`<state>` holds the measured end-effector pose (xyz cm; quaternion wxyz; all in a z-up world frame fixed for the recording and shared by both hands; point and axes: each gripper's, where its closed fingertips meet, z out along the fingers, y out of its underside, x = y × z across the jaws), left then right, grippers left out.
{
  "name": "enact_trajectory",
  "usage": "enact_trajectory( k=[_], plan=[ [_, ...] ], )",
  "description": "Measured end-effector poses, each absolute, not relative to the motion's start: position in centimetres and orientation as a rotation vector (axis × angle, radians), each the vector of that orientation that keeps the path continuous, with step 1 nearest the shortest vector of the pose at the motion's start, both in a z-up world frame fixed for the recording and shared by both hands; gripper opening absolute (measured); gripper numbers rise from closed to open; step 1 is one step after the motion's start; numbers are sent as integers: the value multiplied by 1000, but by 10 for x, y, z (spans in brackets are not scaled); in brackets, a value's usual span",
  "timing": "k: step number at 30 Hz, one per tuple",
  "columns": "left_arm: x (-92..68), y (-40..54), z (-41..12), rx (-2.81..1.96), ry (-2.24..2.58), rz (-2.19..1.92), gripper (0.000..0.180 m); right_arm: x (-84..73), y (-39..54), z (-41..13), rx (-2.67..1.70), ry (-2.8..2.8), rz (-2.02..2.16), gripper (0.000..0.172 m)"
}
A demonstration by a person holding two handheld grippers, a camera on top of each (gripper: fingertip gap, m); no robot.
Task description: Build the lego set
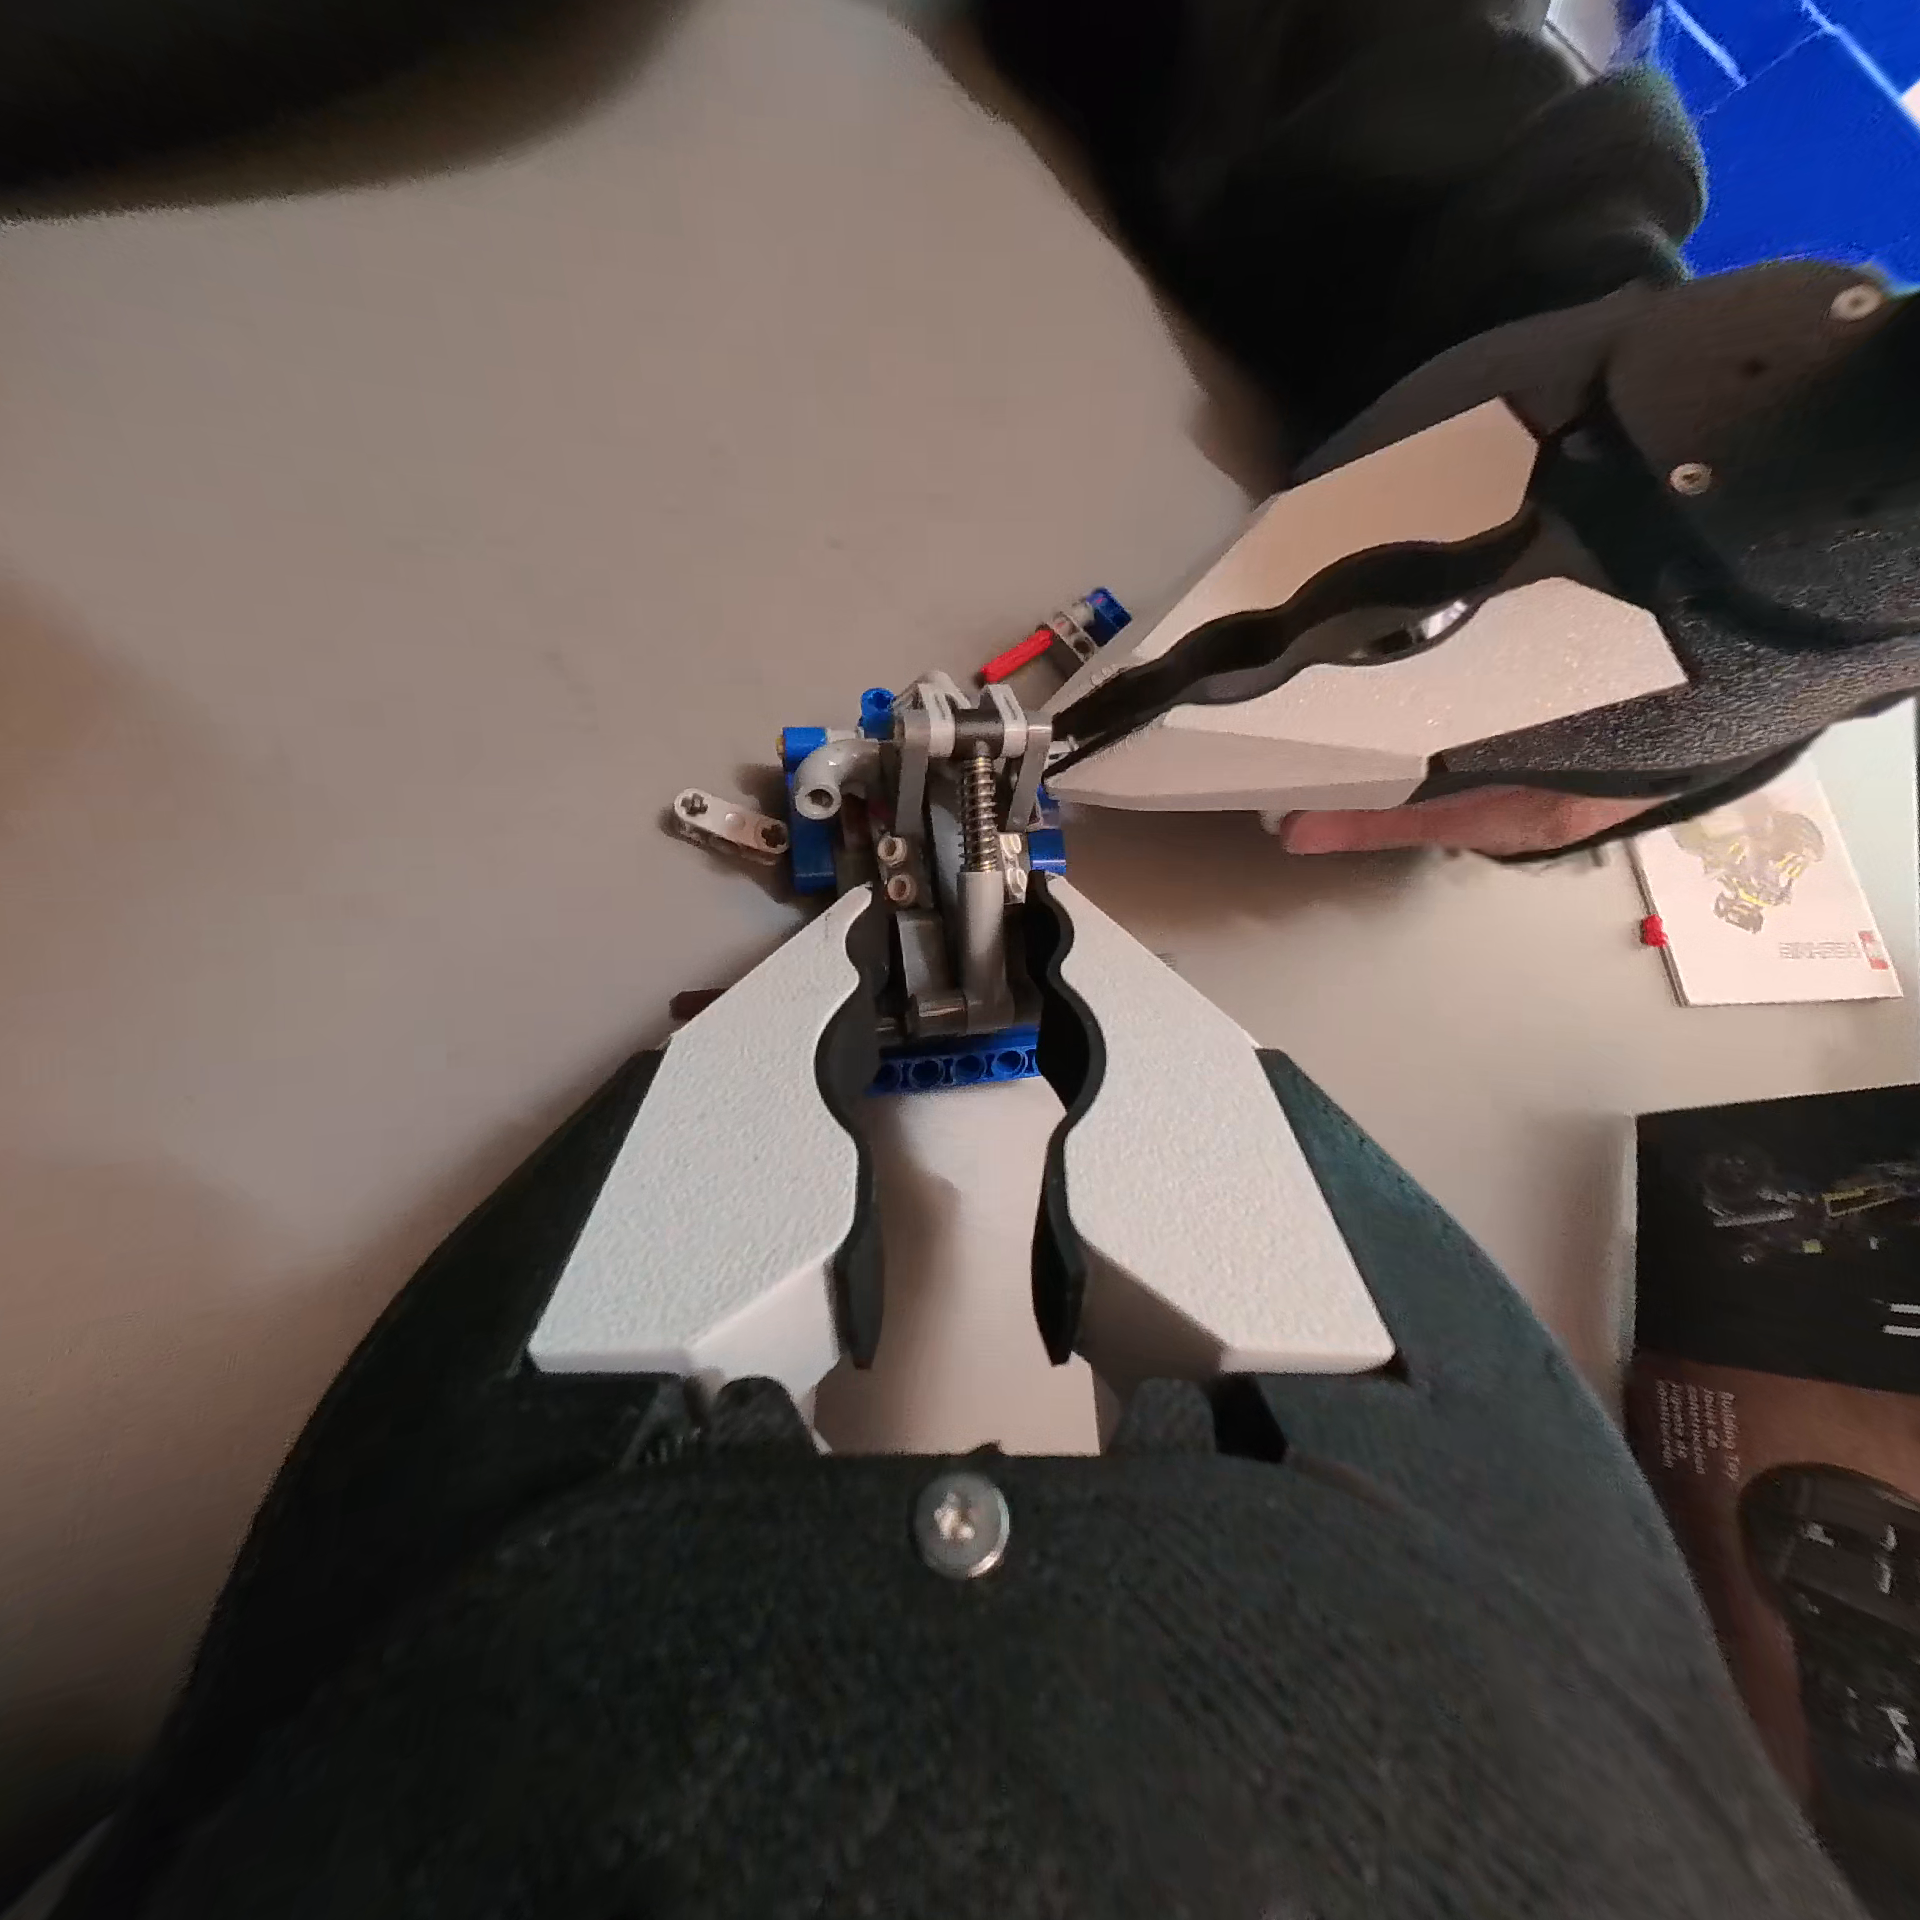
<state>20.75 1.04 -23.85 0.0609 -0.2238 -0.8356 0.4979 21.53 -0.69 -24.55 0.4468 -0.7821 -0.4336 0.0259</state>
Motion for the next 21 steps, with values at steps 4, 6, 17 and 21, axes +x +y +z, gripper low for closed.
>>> enact_trajectory(
  k=[4,6,17,21],
  plan=[
    [206,9,-238,-741,-2536,1543,3,214,-7,-245,-1919,-1065,91,23],
    [207,9,-239,-775,-2533,1542,3,214,-7,-245,-1907,-1060,103,23],
    [208,9,-239,-817,-2538,1535,2,214,-5,-244,-1898,-1007,160,23],
    [212,10,-239,-911,-2730,1382,1,215,-5,-243,-1925,-993,150,23]
  ],
)
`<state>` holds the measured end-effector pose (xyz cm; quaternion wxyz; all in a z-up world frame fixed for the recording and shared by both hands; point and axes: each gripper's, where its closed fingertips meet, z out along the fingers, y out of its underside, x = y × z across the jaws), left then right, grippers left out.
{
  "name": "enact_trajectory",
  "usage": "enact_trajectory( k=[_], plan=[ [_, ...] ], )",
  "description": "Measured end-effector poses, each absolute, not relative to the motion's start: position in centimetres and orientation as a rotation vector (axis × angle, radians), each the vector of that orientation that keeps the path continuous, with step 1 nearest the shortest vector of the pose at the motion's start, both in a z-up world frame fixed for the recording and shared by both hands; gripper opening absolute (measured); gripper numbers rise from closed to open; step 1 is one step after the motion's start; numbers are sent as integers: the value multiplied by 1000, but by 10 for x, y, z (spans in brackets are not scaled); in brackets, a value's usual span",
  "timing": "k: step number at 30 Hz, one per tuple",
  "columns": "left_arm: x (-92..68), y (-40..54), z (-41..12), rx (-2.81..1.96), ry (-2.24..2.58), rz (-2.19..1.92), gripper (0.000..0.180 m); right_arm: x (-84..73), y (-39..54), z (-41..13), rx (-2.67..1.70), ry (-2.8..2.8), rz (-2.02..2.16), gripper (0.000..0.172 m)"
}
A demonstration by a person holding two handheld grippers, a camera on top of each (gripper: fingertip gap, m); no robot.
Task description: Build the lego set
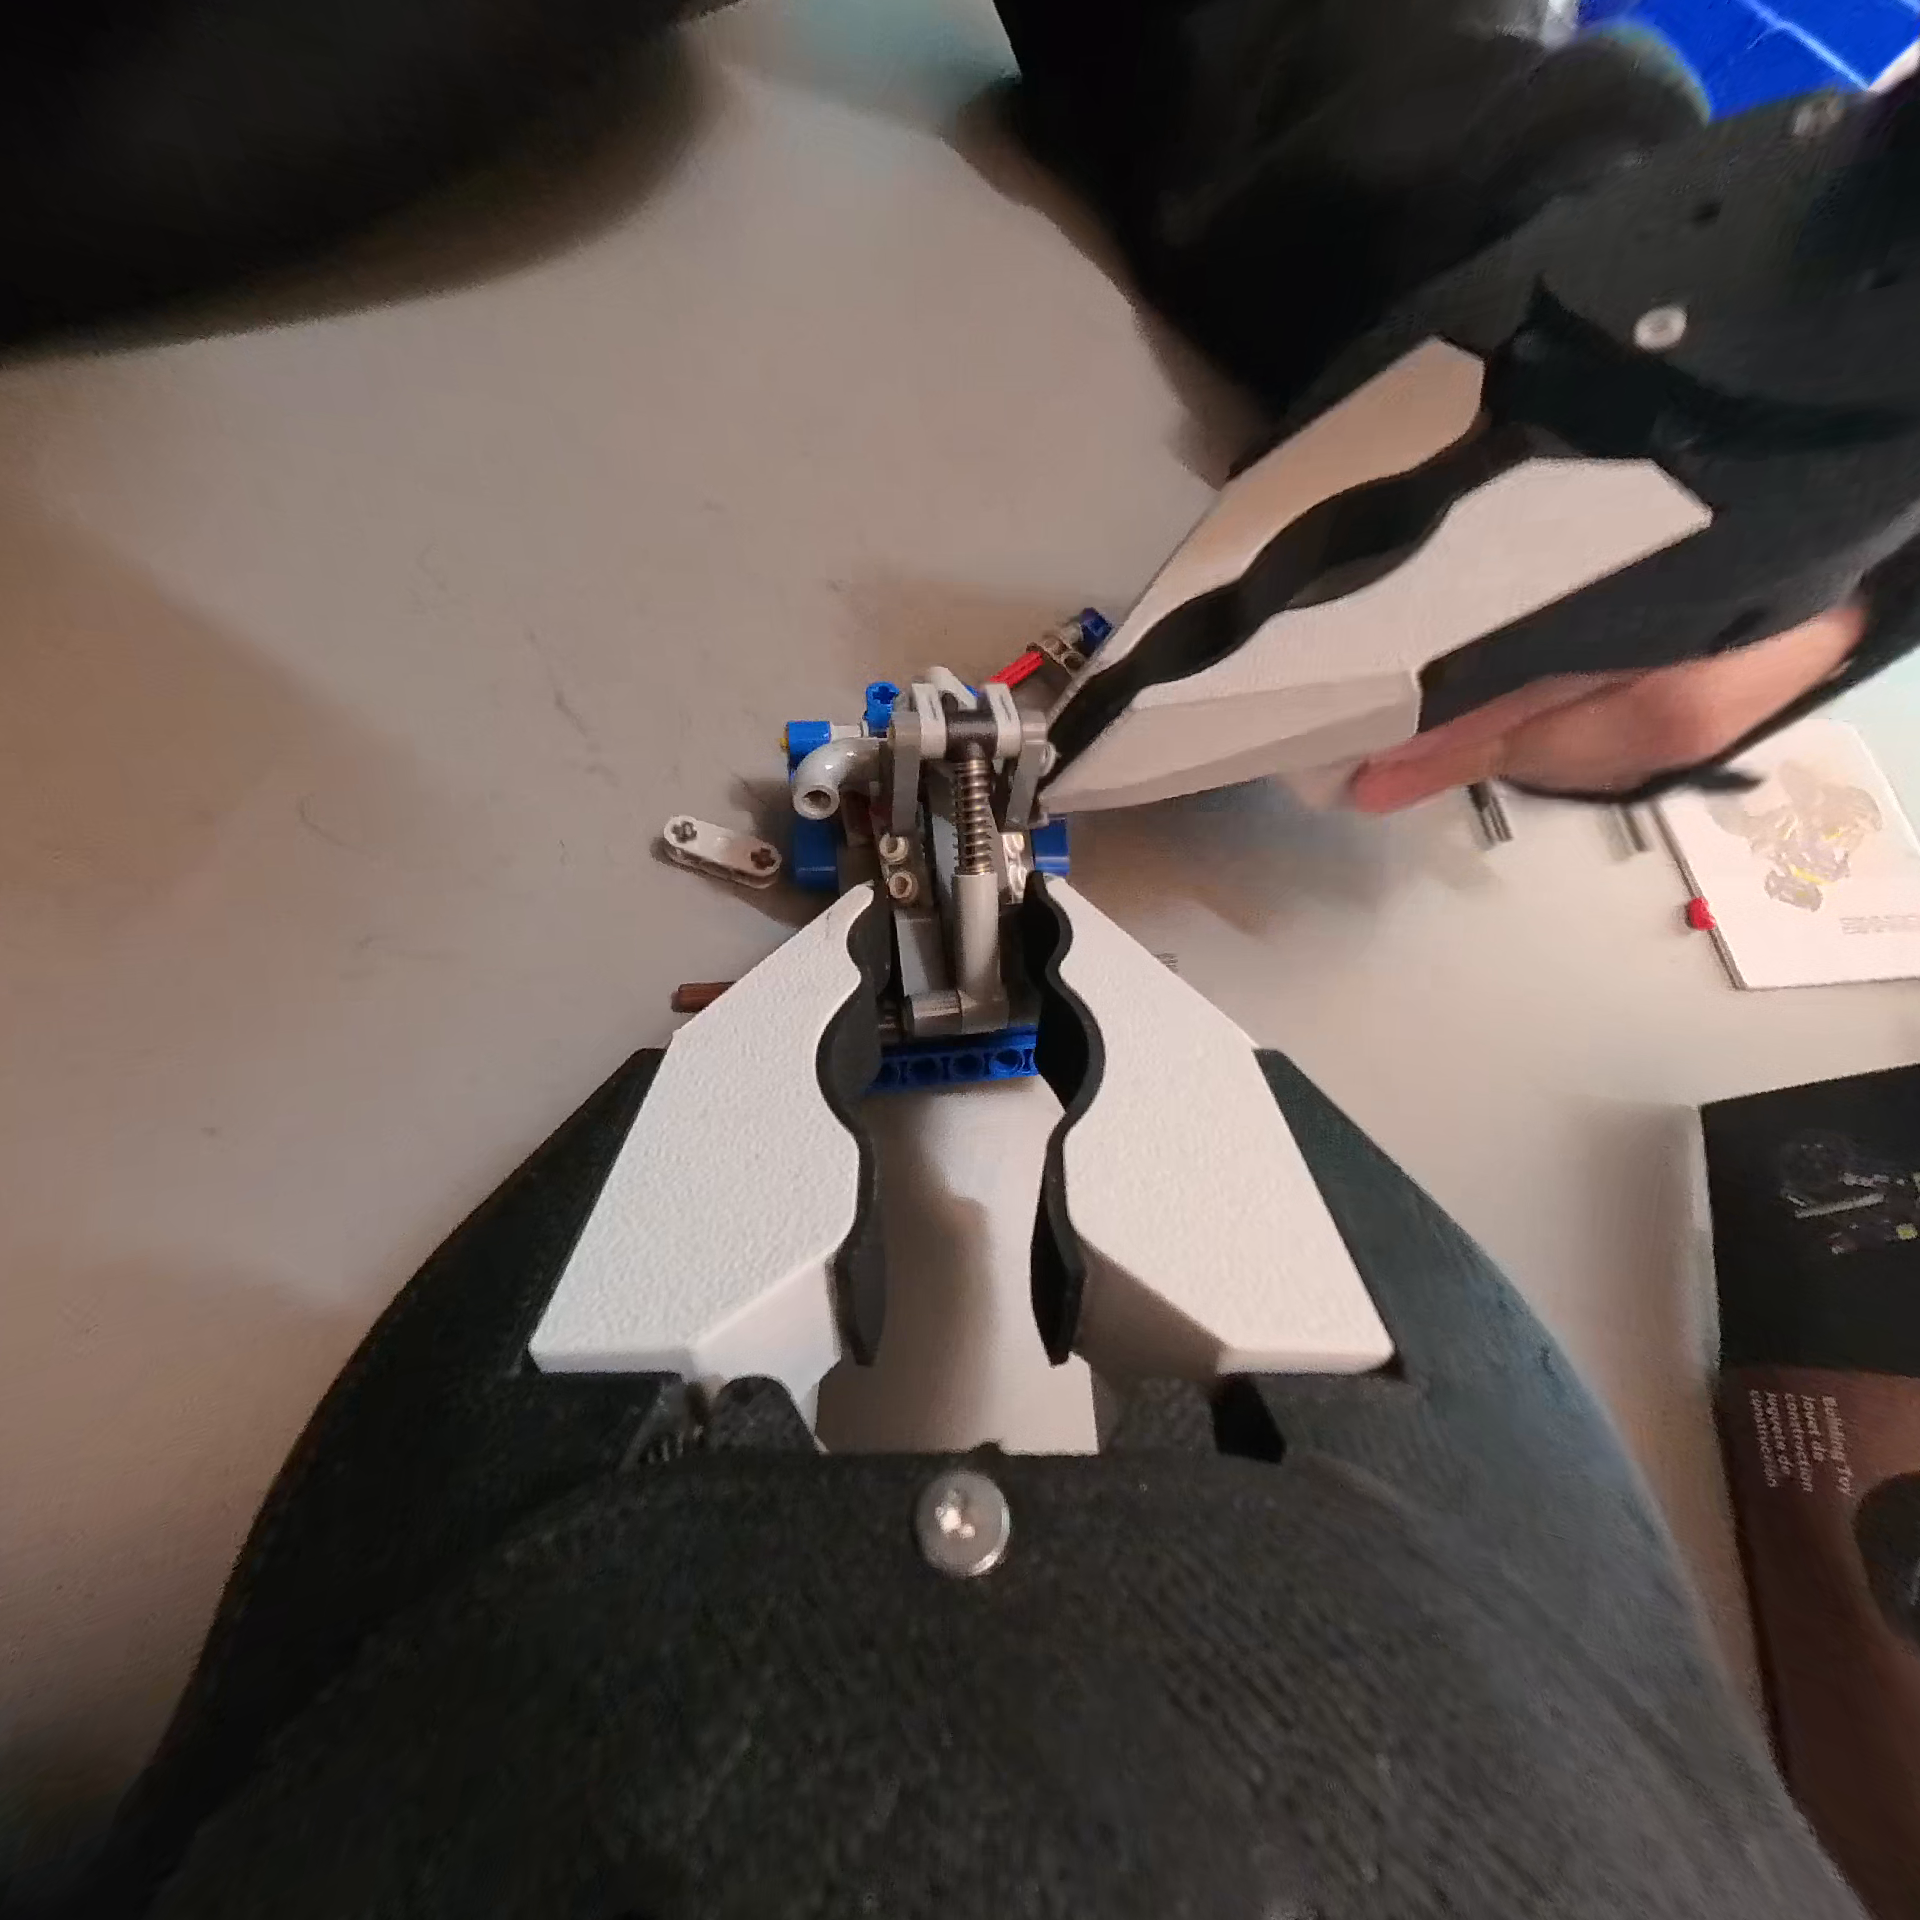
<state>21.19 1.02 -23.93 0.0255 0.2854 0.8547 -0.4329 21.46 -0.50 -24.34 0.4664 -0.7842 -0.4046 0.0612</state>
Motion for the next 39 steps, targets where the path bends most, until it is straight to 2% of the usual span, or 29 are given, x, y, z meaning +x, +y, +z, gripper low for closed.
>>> enact_trajectory(
  k=[6,14,22,32,39],
  plan=[
    [221,17,-238,945,2555,-896,2,217,-2,-242,-1983,-901,187,24],
    [223,18,-238,987,2456,-648,2,217,-1,-243,-2053,-820,217,23],
    [216,13,-237,920,2537,-908,2,216,-1,-243,-2052,-786,266,22],
    [221,15,-234,1010,2370,-485,1,219,2,-243,-2071,-775,239,22],
    [215,13,-236,987,2458,-618,2,217,2,-243,-2067,-781,253,22]
  ],
)
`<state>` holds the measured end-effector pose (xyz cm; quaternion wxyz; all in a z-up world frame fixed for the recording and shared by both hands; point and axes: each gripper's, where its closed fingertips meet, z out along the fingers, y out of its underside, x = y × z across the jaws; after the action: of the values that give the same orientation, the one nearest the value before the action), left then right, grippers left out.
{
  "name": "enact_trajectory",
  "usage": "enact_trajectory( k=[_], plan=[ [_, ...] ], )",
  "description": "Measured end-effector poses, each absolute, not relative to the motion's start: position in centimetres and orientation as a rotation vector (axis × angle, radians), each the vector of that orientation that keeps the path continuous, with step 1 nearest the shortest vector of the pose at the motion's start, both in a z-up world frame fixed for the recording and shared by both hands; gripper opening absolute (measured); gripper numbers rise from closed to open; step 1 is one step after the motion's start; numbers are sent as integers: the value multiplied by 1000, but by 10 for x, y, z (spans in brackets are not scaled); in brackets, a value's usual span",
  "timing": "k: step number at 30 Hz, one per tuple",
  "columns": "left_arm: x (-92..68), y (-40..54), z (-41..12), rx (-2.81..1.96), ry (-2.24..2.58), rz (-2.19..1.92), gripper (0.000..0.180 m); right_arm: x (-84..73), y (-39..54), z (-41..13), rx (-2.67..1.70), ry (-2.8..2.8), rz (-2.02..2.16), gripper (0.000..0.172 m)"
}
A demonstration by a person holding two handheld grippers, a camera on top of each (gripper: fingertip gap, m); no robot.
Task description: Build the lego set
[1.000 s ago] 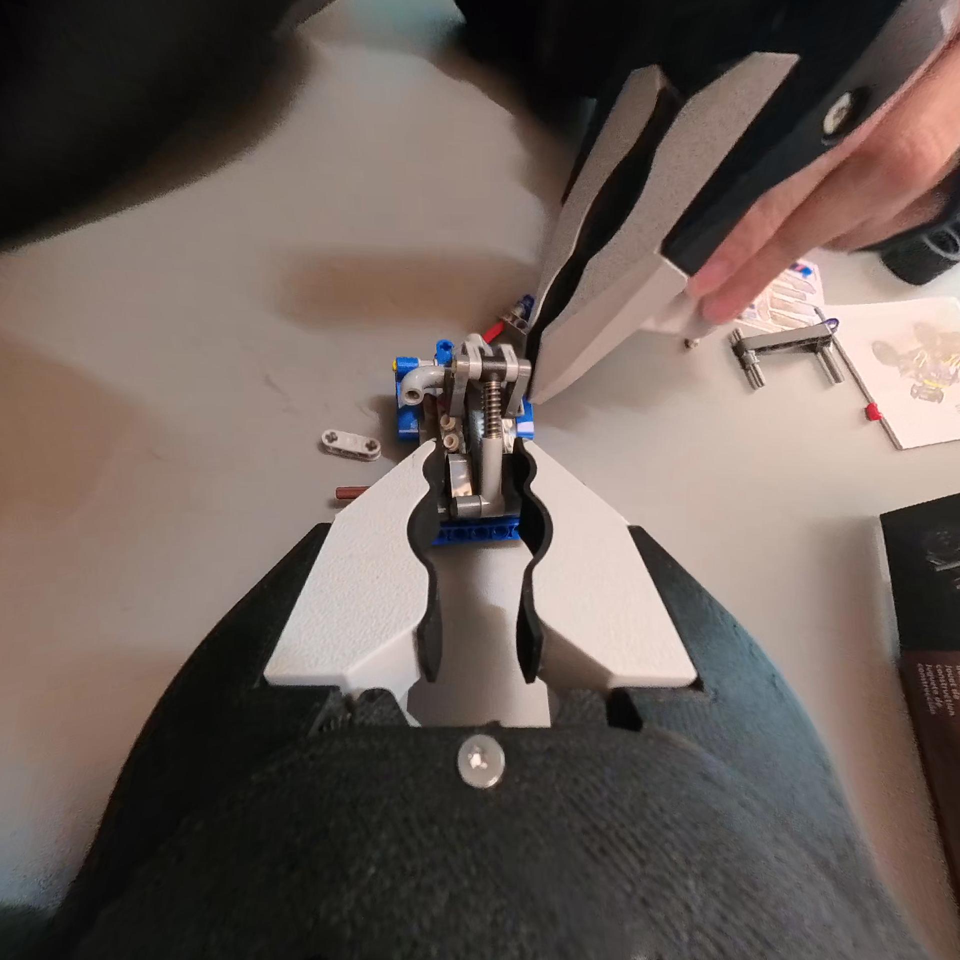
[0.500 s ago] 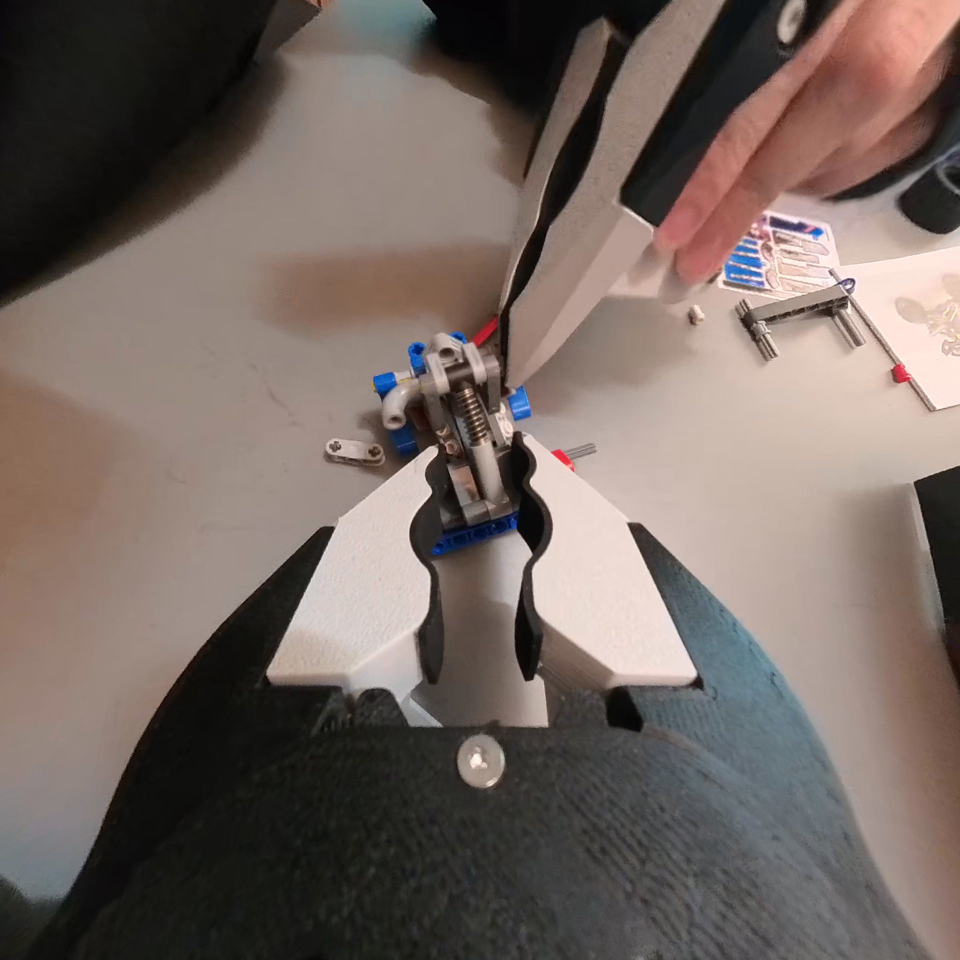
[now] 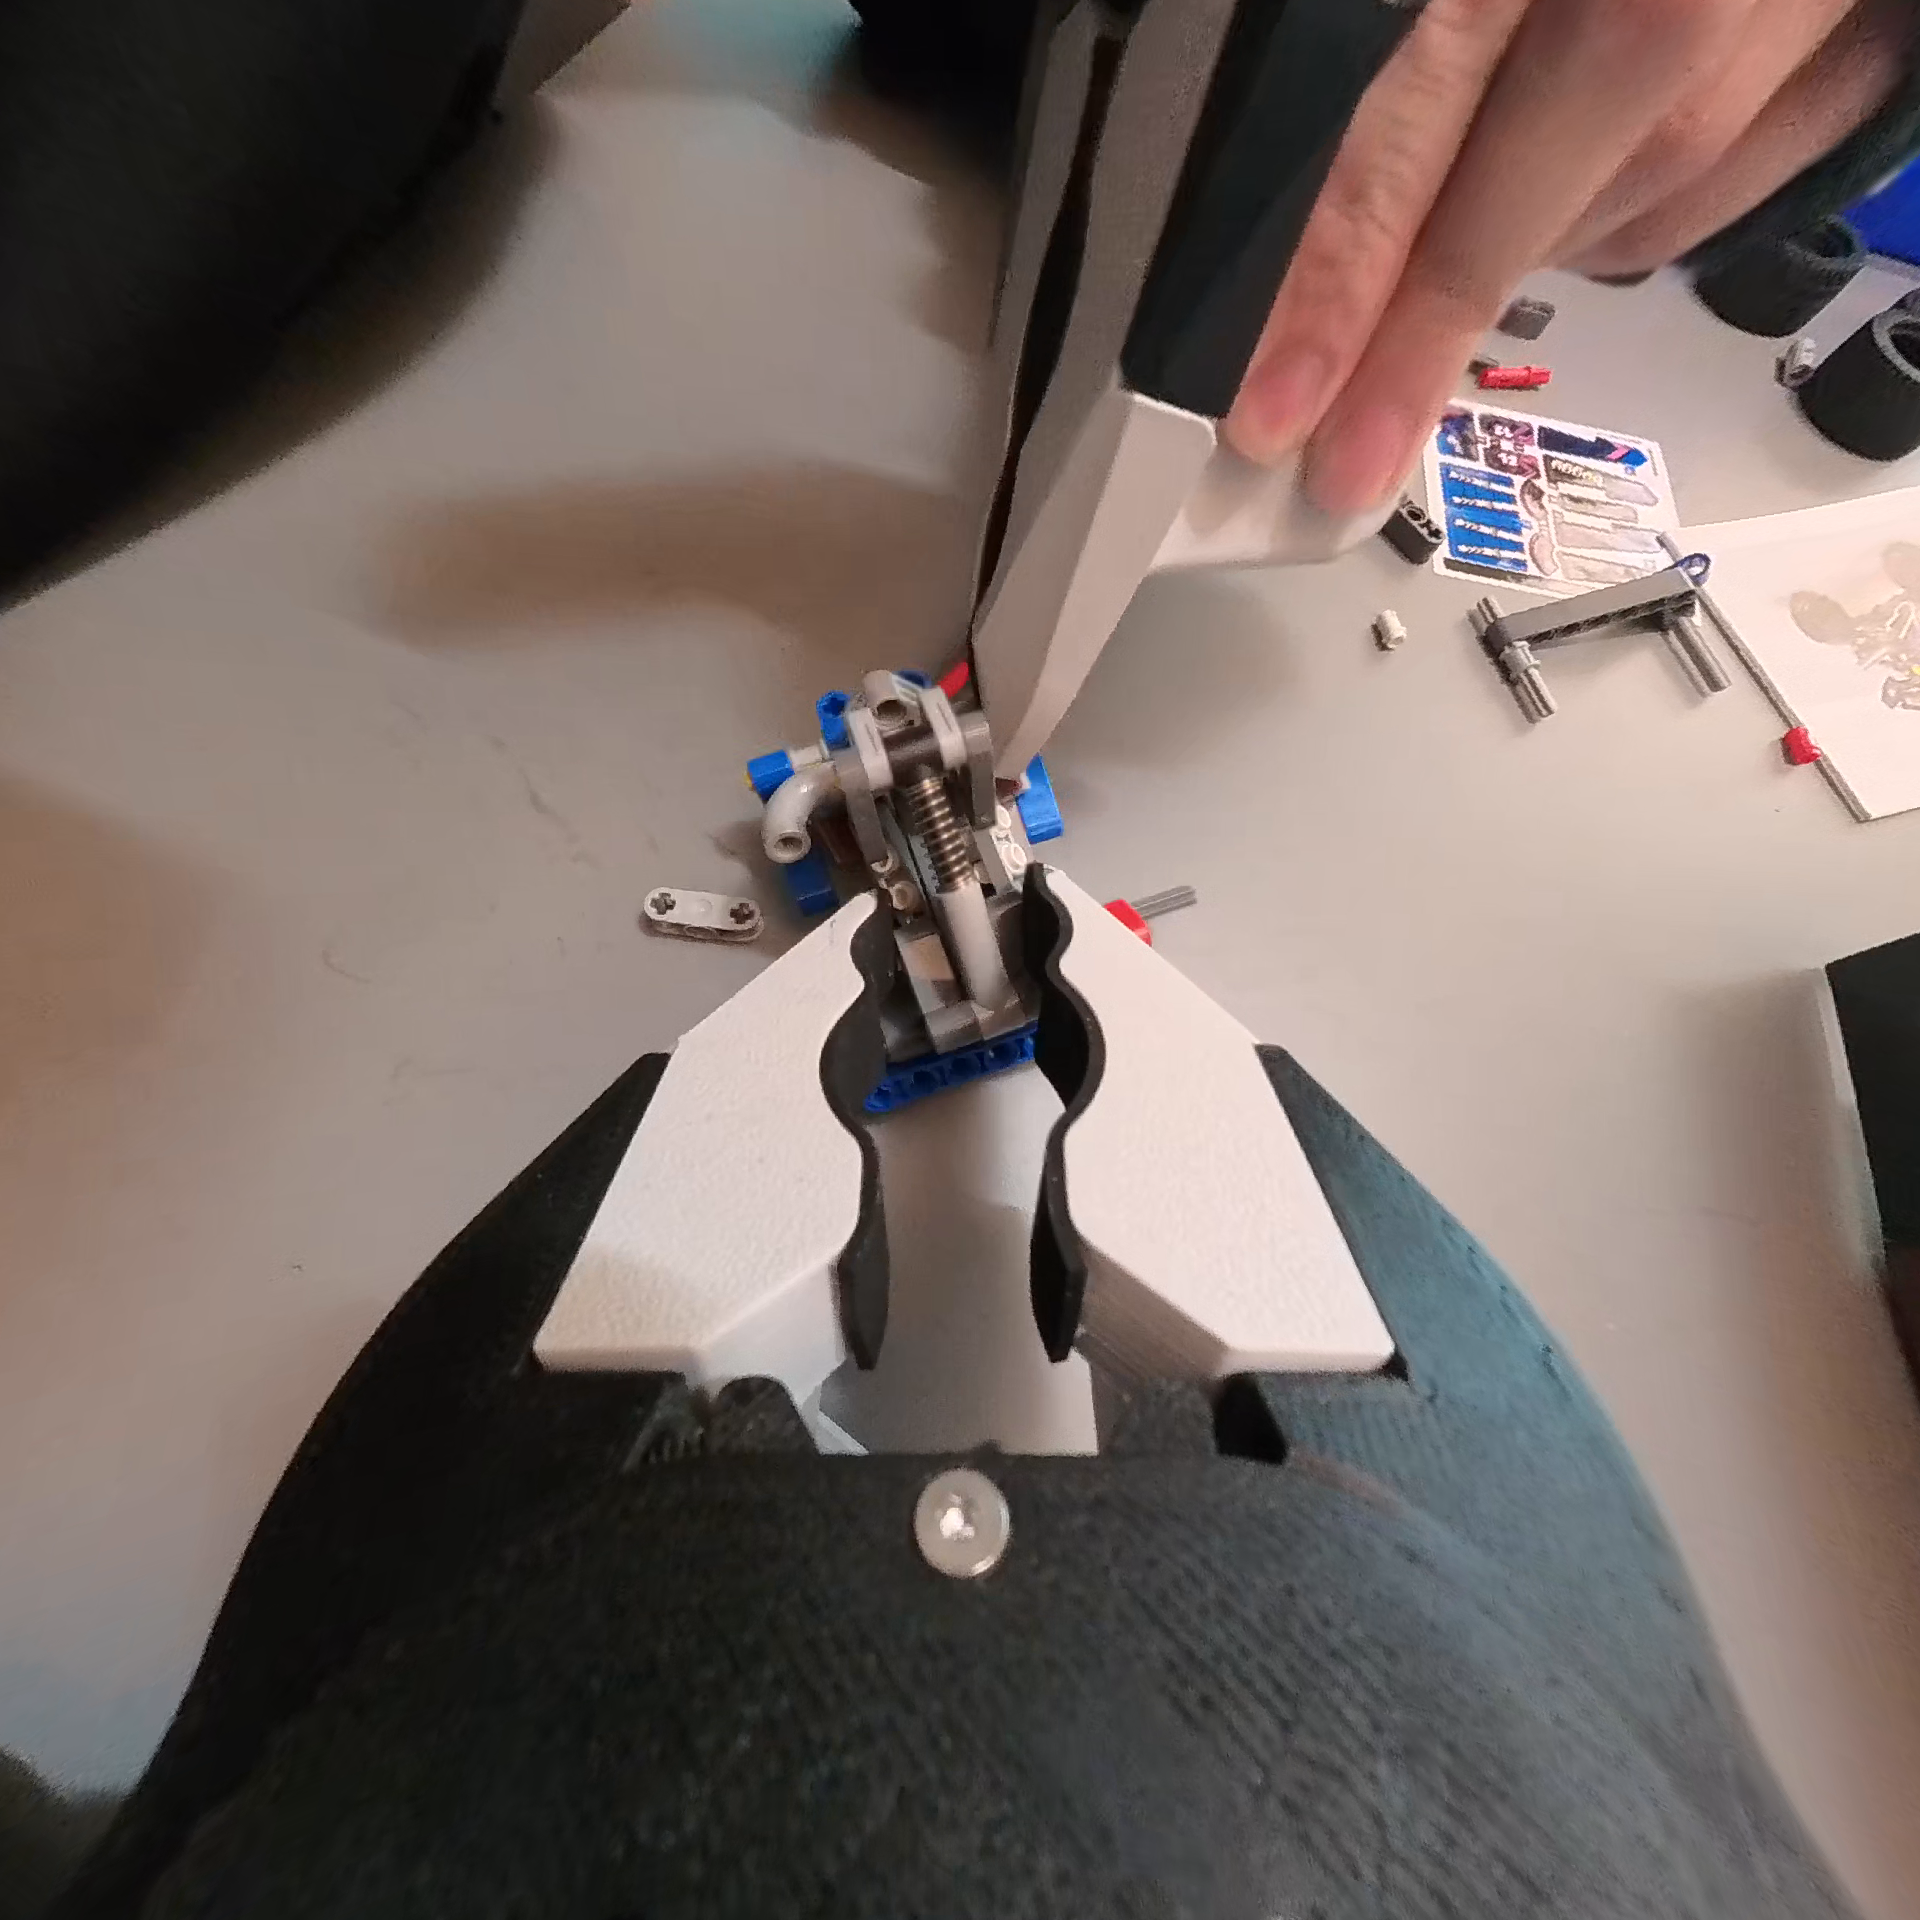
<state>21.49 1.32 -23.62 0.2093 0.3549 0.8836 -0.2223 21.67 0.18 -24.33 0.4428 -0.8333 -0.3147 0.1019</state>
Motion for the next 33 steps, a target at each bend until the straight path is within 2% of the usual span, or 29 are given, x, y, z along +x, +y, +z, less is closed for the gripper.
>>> enact_trajectory(
  k=[8,13,14,19,21,24,30,33],
  plan=[
    [210,22,-237,653,2801,-1157,12,213,2,-243,-2001,-853,207,23],
    [208,20,-232,532,2863,-1459,6,212,2,-243,-2009,-869,191,24],
    [207,20,-232,492,2900,-1493,12,213,2,-243,-2016,-868,184,24],
    [228,23,-221,-49,2879,-1373,42,223,5,-243,-2083,-800,113,25],
    [235,26,-218,-369,2780,-1308,39,228,5,-243,-2110,-745,85,24],
    [220,25,-223,-618,2689,-1318,42,233,6,-245,-2152,-698,25,24],
    [224,22,-251,-772,2552,-1249,66,229,10,-245,-2167,-691,-12,25],
    [220,12,-244,-783,2538,-1371,55,227,10,-245,-2154,-672,-23,25]
  ],
)
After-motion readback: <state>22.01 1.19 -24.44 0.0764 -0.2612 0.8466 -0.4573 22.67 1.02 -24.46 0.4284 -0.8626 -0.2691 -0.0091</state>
